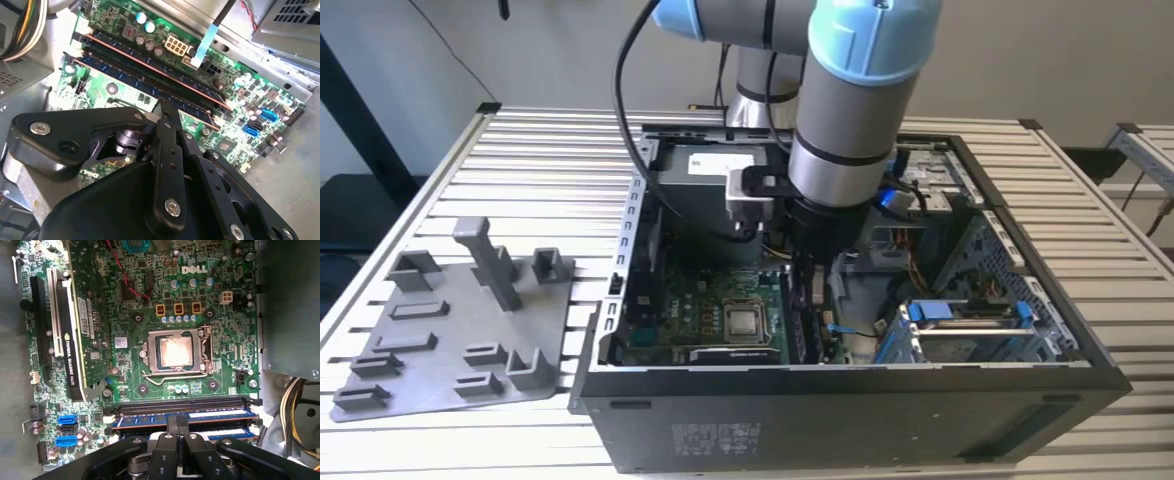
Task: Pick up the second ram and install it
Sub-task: 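Press down the second ram until it locks into place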
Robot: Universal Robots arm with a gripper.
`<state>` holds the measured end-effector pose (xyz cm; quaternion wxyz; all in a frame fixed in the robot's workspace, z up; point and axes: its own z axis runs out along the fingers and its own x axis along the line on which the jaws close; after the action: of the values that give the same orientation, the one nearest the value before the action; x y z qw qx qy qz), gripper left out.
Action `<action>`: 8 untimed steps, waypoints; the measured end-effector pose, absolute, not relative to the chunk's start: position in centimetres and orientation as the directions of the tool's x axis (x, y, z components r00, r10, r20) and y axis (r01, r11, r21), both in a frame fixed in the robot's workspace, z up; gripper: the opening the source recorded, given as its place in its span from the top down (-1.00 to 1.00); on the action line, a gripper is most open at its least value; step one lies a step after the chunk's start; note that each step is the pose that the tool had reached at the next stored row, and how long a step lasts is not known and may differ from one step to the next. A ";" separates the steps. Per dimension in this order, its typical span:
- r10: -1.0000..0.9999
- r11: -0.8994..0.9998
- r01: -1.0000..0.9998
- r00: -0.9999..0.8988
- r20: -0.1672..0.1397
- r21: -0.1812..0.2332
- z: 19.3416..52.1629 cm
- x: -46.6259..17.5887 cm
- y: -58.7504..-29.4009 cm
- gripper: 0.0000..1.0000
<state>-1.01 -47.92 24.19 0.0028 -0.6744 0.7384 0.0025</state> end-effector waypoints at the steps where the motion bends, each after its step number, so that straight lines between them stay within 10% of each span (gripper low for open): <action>1: -0.996 0.090 -0.996 -0.090 -0.007 0.000 24.2 -1.0 -48.0 0.79; 8: -0.996 0.090 -0.996 -0.090 -0.008 0.001 23.9 -1.0 -48.0 0.79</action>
<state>-1.01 -48.05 23.91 0.0026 -0.6744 0.7383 0.0028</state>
